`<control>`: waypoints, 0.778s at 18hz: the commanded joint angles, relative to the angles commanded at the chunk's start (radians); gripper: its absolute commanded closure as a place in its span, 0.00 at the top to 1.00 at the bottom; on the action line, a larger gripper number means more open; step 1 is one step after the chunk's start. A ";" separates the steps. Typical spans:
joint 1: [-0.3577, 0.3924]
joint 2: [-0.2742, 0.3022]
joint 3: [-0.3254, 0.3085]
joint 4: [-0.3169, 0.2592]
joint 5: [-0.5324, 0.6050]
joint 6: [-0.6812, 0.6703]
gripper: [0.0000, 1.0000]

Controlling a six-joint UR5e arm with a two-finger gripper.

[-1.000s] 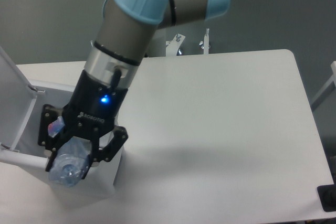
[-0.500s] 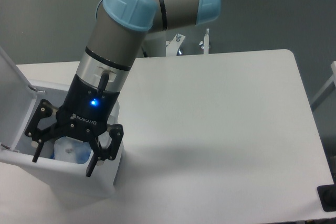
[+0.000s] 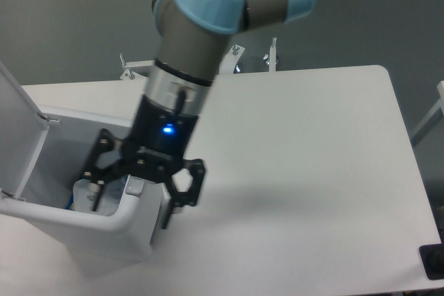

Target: Place the trash in the trash can

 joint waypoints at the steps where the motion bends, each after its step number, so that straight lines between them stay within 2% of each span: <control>1: 0.015 -0.003 0.002 0.000 0.002 0.003 1.00; 3: 0.049 -0.024 -0.001 -0.002 0.002 0.047 1.00; 11: 0.230 -0.046 -0.132 -0.009 0.008 0.164 1.00; 14: 0.270 -0.049 -0.163 -0.014 0.107 0.261 1.00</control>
